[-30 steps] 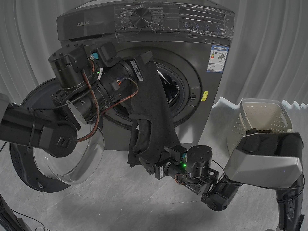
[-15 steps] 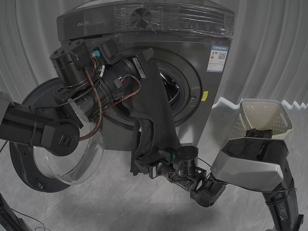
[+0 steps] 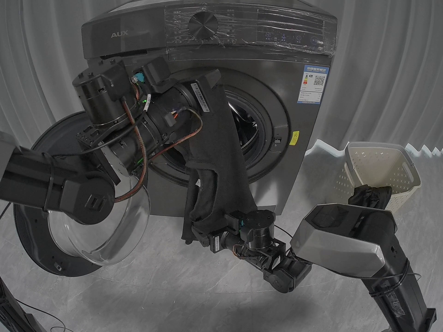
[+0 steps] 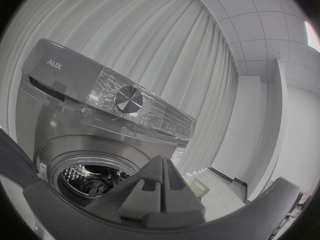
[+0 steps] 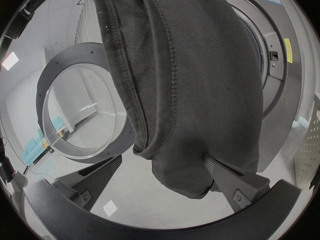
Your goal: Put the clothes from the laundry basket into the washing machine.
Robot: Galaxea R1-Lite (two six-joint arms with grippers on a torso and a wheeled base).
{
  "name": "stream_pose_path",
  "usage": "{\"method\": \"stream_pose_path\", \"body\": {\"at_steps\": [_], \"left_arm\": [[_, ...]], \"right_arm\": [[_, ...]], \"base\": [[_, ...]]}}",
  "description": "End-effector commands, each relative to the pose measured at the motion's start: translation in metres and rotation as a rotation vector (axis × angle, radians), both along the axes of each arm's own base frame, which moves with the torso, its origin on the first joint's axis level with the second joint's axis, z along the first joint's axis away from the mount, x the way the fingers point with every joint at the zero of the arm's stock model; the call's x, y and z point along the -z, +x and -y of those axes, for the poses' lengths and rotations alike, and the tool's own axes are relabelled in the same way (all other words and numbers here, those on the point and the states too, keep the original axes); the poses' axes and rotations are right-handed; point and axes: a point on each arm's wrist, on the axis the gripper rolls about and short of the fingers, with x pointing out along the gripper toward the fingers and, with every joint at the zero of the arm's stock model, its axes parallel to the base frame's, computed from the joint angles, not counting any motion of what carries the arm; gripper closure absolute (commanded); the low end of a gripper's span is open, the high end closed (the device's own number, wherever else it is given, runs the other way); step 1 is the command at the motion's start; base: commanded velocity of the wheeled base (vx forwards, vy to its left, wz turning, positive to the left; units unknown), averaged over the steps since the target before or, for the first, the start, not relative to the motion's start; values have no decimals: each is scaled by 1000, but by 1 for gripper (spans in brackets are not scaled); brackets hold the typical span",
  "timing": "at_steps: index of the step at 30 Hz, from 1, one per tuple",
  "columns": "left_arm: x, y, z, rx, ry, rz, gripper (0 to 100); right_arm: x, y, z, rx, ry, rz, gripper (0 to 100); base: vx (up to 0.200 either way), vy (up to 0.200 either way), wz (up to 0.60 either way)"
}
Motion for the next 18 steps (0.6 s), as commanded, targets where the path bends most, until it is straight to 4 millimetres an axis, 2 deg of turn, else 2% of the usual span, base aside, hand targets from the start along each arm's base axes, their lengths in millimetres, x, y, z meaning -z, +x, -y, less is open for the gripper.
{"method": "stream_pose_path", "body": {"at_steps": [1, 12, 18], "left_arm": [[0, 1, 1, -3, -3, 0, 100], [4, 5, 2, -16, -2, -8, 100], [8, 9, 2, -28, -7, -23, 100]], "right_arm": [[5, 5, -1, 8, -5, -3, 0], [6, 27, -10, 28, 6, 12, 0], [17, 35, -9, 59, -14, 29, 0]], "base": [[0, 0, 0], [0, 0, 0], [0, 0, 0]]}}
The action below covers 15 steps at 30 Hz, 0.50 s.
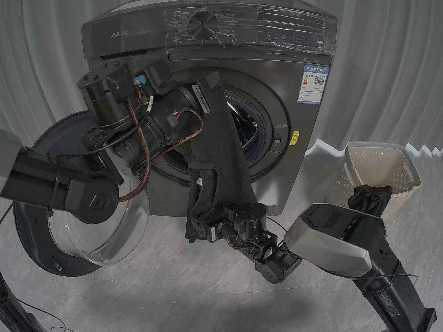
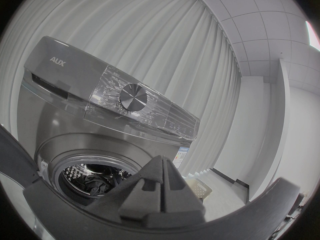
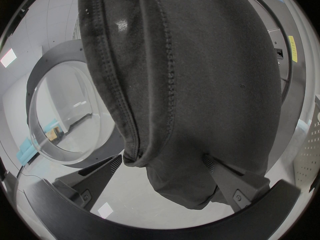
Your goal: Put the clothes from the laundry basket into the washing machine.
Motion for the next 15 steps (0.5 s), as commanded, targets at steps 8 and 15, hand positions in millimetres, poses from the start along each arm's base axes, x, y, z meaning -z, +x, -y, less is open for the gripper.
{"method": "stream_pose_path", "body": {"at_steps": [8, 15], "left_arm": [[6, 4, 1, -6, 5, -16, 100], [10, 7, -4, -19, 10, -26, 100]], "right_arm": [[10, 11, 1, 41, 8, 16, 100], [7, 9, 15, 76, 2, 9, 100]], "base": [[0, 0, 0], [0, 0, 0]]}}
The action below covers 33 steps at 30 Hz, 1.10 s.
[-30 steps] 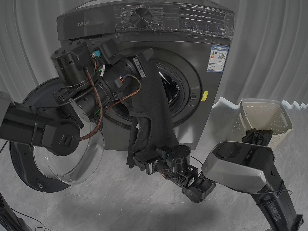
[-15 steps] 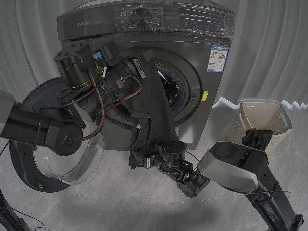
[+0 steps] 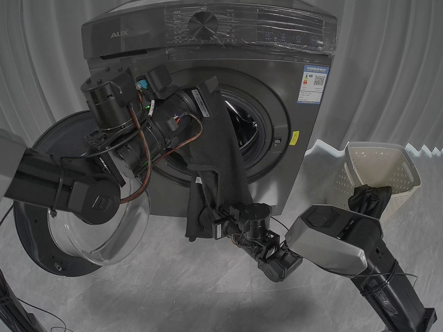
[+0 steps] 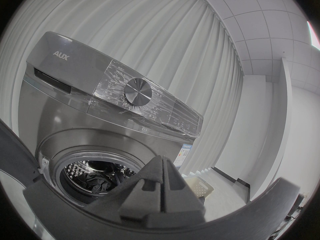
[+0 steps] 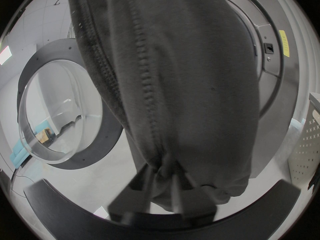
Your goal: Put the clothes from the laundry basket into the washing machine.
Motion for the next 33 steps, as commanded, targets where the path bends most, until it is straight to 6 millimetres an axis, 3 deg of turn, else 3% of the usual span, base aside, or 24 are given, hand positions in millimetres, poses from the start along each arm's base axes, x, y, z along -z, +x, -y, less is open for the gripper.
{"method": "stream_pose_path", "body": {"at_steps": [1, 6, 12, 16, 21, 27, 33], "left_arm": [[4, 4, -6, -21, 4, -7, 100], [10, 9, -17, -48, 15, -24, 100], [19, 8, -29, -73, 16, -21, 100], [24, 6, -34, -78, 22, -29, 100], [27, 4, -36, -80, 23, -28, 100], [28, 7, -39, -91, 23, -26, 100], [27, 6, -37, -85, 21, -24, 100]], "right_arm": [[-17, -8, 12, 9, 3, 5, 100], [-48, -23, 33, 24, -8, -4, 100], [-72, -34, 63, 58, -31, -22, 100], [-78, -38, 82, 70, -56, -24, 100], [-90, -42, 92, 35, -47, 6, 100], [-87, -50, 109, 5, -61, -17, 100], [-86, -48, 109, 5, -45, 8, 100]], "base": [[0, 0, 0], [0, 0, 0], [0, 0, 0], [0, 0, 0], [0, 0, 0], [0, 0, 0], [0, 0, 0]]}}
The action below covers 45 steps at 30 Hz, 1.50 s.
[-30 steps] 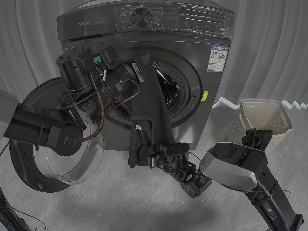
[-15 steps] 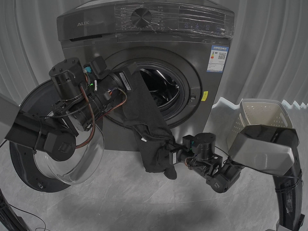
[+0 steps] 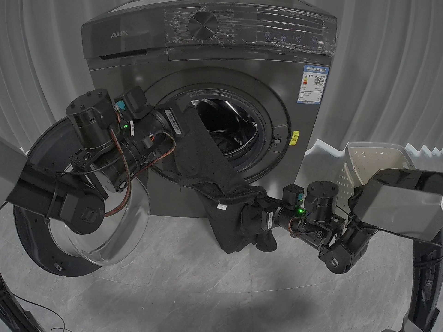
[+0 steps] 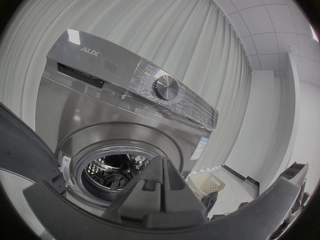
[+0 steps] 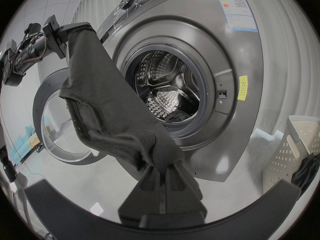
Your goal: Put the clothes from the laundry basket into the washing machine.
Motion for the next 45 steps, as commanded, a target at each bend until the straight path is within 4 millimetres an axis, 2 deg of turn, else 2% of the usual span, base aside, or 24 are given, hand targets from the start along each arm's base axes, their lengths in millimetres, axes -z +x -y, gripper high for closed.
{"method": "stream_pose_path", "body": {"at_steps": [1, 5, 6, 12, 22, 25, 30, 37, 42, 45], "left_arm": [[-2, -1, 1, 4, -3, 5, 100], [-2, -3, 3, 12, -5, 4, 100], [-2, -4, 6, 18, -5, 4, 100], [-2, -7, 11, 34, -5, 3, 100], [0, -7, 15, 34, -4, -3, 100], [-3, -7, 18, 40, -8, 8, 100], [-6, -5, 19, 38, -11, 13, 100], [-2, -2, 20, 37, -6, 5, 100], [0, -1, 20, 37, -5, 2, 100], [1, 0, 21, 35, -4, 1, 100]], "right_arm": [[-1, 0, 2, 6, -1, -1, 100], [1, 2, 2, 18, -6, -6, 100], [4, 5, 3, 27, -8, -8, 0], [11, 19, 7, 64, -7, -3, 0], [15, 16, 5, 53, -12, -13, 0], [21, 10, -8, -1, -13, -17, 0], [34, -9, -41, -129, -18, -34, 0], [57, -9, -76, -193, -21, -35, 0], [72, -15, -87, -221, -49, -73, 0], [73, -14, -88, -219, -52, -77, 0]], "base": [[0, 0, 0], [0, 0, 0], [0, 0, 0], [0, 0, 0], [0, 0, 0], [0, 0, 0], [0, 0, 0], [0, 0, 0], [0, 0, 0], [0, 0, 0]]}}
